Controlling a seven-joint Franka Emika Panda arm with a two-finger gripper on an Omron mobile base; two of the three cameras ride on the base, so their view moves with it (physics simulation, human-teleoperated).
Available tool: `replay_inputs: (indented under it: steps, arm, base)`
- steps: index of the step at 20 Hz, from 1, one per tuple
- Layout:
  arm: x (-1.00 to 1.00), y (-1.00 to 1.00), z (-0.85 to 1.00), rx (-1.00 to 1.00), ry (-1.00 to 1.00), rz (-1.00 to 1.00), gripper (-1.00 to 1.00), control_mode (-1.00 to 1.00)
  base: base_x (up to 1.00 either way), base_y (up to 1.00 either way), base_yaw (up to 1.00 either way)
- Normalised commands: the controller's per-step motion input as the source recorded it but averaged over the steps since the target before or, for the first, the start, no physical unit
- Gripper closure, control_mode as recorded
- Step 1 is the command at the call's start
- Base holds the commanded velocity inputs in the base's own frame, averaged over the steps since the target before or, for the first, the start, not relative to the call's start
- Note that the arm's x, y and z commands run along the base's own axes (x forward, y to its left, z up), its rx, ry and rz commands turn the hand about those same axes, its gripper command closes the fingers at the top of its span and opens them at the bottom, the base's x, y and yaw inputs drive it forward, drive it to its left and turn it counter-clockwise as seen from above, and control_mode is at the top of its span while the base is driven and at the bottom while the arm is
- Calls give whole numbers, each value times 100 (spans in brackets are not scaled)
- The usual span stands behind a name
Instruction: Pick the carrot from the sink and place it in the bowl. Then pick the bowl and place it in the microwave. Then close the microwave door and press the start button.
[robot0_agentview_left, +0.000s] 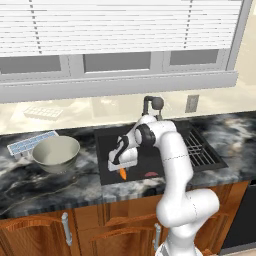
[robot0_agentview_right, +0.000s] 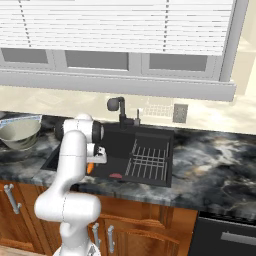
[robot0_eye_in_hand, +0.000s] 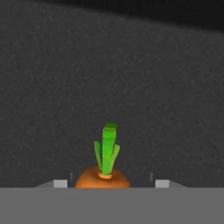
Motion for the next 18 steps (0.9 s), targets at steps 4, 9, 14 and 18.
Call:
replay_inputs:
  steps: [4,9,14,18]
  arm:
    - [-23,7,1,-1,-4,0,100,-100]
    - [-43,0,70,0,-19,7,100,-100]
    - [-29,0,100,0,-23,16,100,-100]
    - [-30,16,100,-4,-21,18,100,-100]
  base:
    - [0,0,0]
    - [0,0,0]
    - [0,0,0]
    - [0,0,0]
